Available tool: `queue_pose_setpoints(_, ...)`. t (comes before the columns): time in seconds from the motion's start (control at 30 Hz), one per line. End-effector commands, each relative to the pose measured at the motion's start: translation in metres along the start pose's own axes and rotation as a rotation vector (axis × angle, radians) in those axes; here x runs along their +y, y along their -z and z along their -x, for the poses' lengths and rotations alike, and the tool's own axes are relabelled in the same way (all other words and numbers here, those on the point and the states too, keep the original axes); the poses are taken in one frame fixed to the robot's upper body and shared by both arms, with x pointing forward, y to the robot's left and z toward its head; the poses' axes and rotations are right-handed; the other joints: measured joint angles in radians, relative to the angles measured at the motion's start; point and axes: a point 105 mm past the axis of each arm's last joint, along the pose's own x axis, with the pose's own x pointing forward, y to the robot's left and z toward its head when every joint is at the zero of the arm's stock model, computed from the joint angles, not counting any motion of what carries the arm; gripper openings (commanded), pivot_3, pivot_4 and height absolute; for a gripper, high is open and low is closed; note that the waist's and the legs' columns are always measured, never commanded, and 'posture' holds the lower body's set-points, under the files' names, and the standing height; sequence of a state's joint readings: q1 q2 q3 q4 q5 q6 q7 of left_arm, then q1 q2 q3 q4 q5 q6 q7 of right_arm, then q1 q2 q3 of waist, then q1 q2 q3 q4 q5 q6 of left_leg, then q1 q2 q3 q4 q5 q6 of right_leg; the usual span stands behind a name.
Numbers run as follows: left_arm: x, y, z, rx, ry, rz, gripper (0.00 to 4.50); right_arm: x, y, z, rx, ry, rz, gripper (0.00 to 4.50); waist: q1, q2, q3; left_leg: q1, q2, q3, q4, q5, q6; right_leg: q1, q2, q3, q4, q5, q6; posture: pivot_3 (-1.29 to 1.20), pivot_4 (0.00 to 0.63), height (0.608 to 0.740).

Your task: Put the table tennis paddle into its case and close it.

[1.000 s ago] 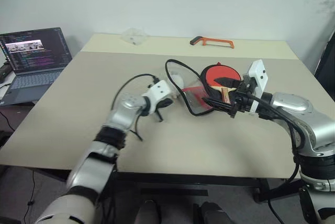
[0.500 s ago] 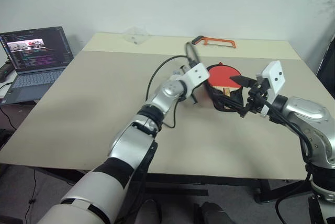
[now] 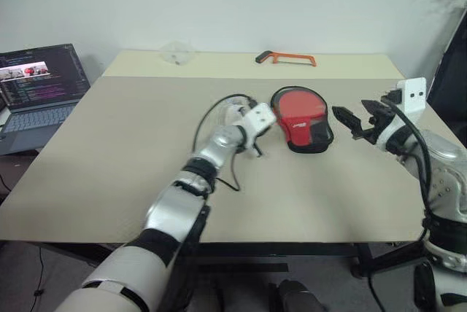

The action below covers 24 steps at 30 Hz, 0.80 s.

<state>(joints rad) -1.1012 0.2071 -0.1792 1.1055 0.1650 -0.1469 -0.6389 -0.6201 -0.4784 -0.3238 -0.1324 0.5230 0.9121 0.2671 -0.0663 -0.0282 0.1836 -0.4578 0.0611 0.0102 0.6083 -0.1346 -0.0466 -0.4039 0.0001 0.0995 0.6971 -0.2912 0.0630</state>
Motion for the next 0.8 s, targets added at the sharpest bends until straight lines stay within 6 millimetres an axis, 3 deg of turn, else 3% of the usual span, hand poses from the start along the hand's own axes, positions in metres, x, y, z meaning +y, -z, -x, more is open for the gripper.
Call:
queue_pose_setpoints(0.03,0.019,-0.025,0.041,-0.139,0.081,0.055,0.40,-0.025,-0.008,-0.016,-0.007,0.101,-0.148,4.50,-0.005,0.001,0.000,0.000,0.000,0.001,0.000,0.000,0.000,0.000,0.000,0.000,0.000,0.001,-0.002,0.00,0.150,0.740)
queue_pose_setpoints(0.1,0.017,-0.024,0.069,-0.146,0.142,0.080,0.94,-0.031,-0.002,-0.025,0.023,0.109,-0.263,4.50,-0.005,0.001,0.000,-0.002,0.001,0.000,-0.001,0.000,0.000,-0.001,0.000,-0.001,0.000,0.002,-0.003,0.00,0.150,0.740)
queue_pose_setpoints(0.27,0.025,-0.017,0.129,-0.150,0.124,0.173,2.78,-0.050,0.016,-0.044,0.092,0.143,-0.467,4.50,0.010,0.001,0.001,-0.003,0.001,0.000,-0.003,0.000,0.000,-0.001,-0.001,-0.003,-0.001,0.001,-0.005,0.00,0.150,0.740)
queue_pose_setpoints(0.43,0.019,-0.021,0.168,-0.162,0.163,0.257,4.44,-0.059,0.026,-0.049,0.130,0.150,-0.556,4.50,0.009,0.001,0.001,-0.003,0.001,0.000,-0.002,0.000,0.000,-0.001,-0.001,-0.003,-0.001,0.001,-0.005,0.00,0.150,0.740)
queue_pose_setpoints(0.57,0.013,-0.013,0.193,-0.106,0.159,0.246,4.44,-0.054,0.042,-0.053,0.183,0.115,-0.619,4.50,0.002,0.001,0.001,-0.002,0.001,0.000,-0.001,0.000,0.000,-0.001,-0.001,-0.002,-0.001,0.000,-0.005,0.00,0.150,0.740)
queue_pose_setpoints(0.8,-0.003,-0.012,0.190,-0.083,0.180,0.218,4.44,-0.018,0.066,-0.064,0.262,-0.008,-0.667,4.50,-0.008,0.001,0.001,-0.002,0.002,0.000,-0.001,0.000,0.000,-0.001,0.000,-0.002,-0.001,0.000,-0.005,0.00,0.150,0.740)
